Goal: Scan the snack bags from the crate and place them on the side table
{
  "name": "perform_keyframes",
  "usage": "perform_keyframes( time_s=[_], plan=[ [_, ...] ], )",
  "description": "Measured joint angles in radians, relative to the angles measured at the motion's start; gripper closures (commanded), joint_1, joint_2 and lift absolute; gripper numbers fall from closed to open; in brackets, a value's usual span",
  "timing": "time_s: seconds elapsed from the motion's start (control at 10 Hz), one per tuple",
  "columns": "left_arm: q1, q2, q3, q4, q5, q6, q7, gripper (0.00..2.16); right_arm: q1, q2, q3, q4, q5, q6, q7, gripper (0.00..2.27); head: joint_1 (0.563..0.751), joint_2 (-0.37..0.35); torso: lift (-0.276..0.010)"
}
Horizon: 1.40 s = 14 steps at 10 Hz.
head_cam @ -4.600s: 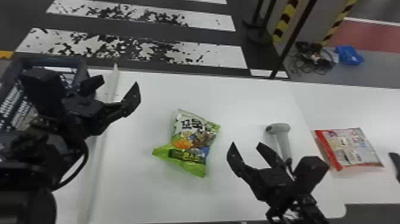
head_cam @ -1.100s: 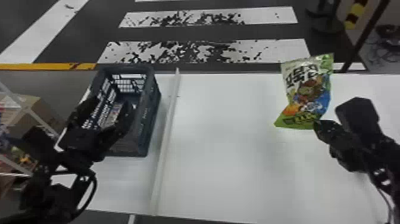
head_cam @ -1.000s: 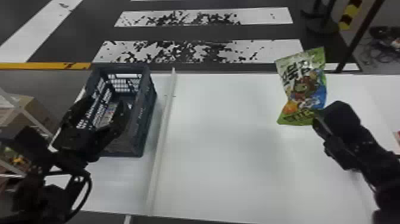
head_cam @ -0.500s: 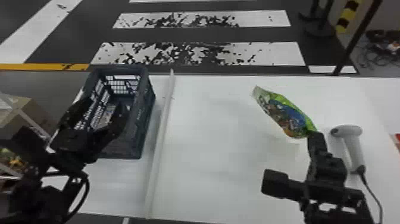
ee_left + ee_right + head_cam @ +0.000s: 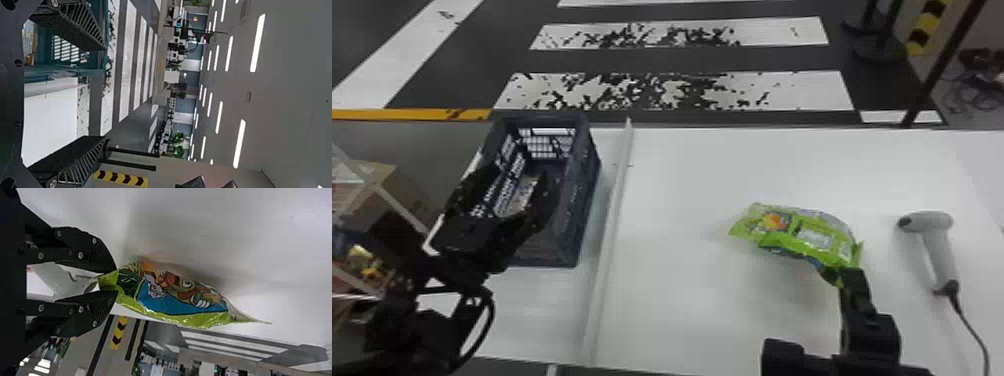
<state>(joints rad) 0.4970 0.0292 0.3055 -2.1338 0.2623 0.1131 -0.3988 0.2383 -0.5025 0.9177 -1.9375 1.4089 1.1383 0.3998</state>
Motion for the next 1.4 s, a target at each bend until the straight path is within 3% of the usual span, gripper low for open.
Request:
perform_keyframes(
  time_s=[0.1,0.3,0.5,0.7,0.8,0.9,1.0,1.1,1.3,1.4],
  plan=[
    [0.000,0.001,0.000,0.000,0.000,0.002,0.000,0.07,0.012,-0.009,-0.029,-0.089,-0.140,-0.020,0.020,0.06,0.695,0.160,-0.094],
    [0.000,0.001,0.000,0.000,0.000,0.003,0.000,0.07,0.046,-0.003,-0.197,-0.258,-0.521,-0.098,0.075,0.06,0.695,0.218,-0.094],
    [0.001,0.001,0.001,0.000,0.000,0.003,-0.001,0.07,0.072,0.041,-0.382,-0.337,-0.805,-0.152,0.137,0.06,0.695,0.242,-0.094],
    [0.002,0.001,0.003,0.001,0.000,0.006,-0.001,0.07,0.084,0.092,-0.531,-0.366,-1.003,-0.176,0.185,0.09,0.695,0.254,-0.094],
    [0.002,0.001,0.003,0.002,0.000,0.006,-0.002,0.07,0.085,0.112,-0.588,-0.368,-1.084,-0.178,0.201,0.26,0.695,0.255,-0.094],
    [0.001,0.001,0.003,0.003,0.000,0.006,-0.002,0.07,0.085,0.129,-0.640,-0.366,-1.163,-0.181,0.203,0.81,0.695,0.254,-0.094],
    [0.000,0.000,0.002,0.004,0.000,0.007,-0.003,0.07,0.082,0.147,-0.690,-0.361,-1.229,-0.187,0.203,1.55,0.695,0.248,-0.094],
    [-0.002,-0.002,0.000,0.005,0.000,0.008,-0.005,0.07,0.075,0.163,-0.726,-0.351,-1.276,-0.194,0.203,1.94,0.695,0.238,-0.094],
    [-0.003,-0.005,0.000,0.008,-0.002,0.010,-0.006,0.07,0.070,0.182,-0.750,-0.311,-1.302,-0.250,0.201,2.05,0.695,0.233,-0.094],
    [-0.004,-0.006,0.000,0.010,-0.003,0.013,-0.006,0.07,0.070,0.191,-0.750,-0.284,-1.299,-0.291,0.201,2.22,0.695,0.234,-0.094]
  ],
)
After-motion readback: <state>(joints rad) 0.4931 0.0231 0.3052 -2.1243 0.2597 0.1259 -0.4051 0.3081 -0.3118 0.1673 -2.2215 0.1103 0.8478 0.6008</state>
